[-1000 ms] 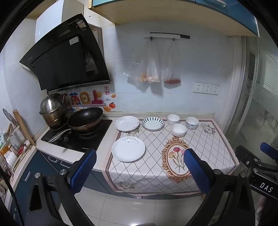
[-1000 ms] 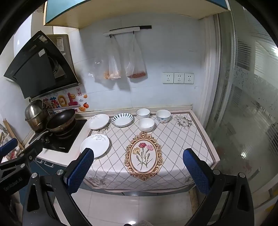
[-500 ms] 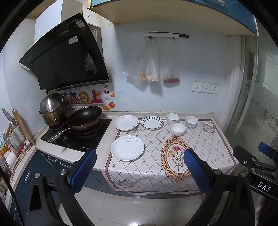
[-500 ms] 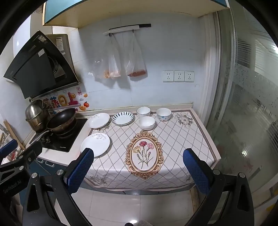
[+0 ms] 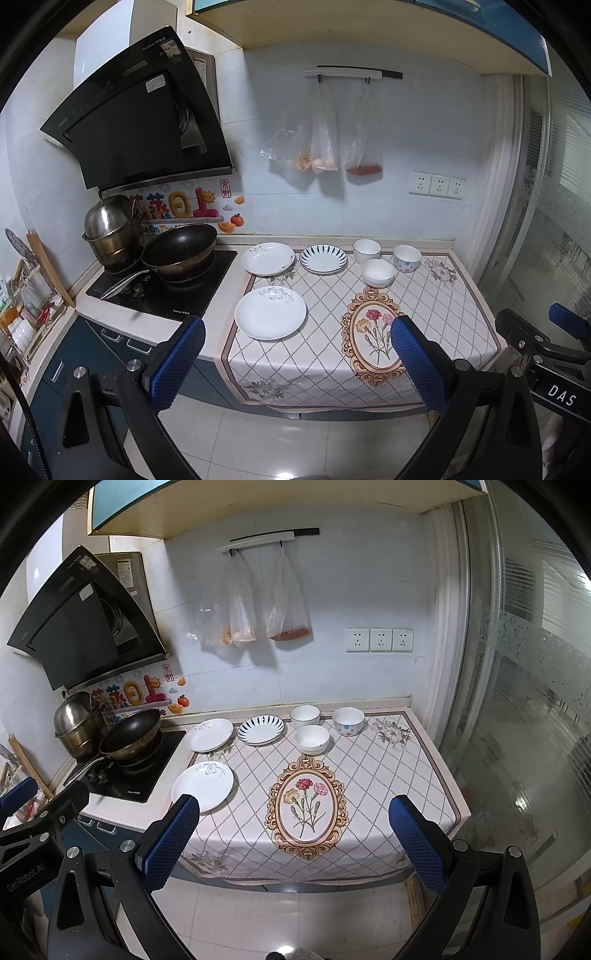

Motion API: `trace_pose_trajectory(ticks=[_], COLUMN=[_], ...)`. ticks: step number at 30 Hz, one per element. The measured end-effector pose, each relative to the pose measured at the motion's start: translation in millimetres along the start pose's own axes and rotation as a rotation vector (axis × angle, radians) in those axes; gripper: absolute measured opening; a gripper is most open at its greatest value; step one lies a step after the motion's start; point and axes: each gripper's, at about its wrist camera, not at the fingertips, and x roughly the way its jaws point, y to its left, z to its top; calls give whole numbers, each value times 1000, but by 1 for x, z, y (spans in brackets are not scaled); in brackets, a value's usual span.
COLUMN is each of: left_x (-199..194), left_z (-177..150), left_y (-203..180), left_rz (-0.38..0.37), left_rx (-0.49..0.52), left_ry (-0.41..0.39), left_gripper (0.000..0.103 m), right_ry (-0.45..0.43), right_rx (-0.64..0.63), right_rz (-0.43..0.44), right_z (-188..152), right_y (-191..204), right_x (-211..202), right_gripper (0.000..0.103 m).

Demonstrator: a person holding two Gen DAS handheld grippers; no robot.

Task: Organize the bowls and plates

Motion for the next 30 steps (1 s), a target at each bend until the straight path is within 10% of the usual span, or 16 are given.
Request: trace_pose_trajectory(ticks=[30], left_x=[4], left_z=[2], left_y=[-8], left_rz=[-15], left_rx=[-5], left_ry=[-3], left_gripper=[103], right_ry=[0], right_rx=[11], right_rz=[-12], right_z=[7], right_y=[-12], right_x=[3], right_gripper=[103])
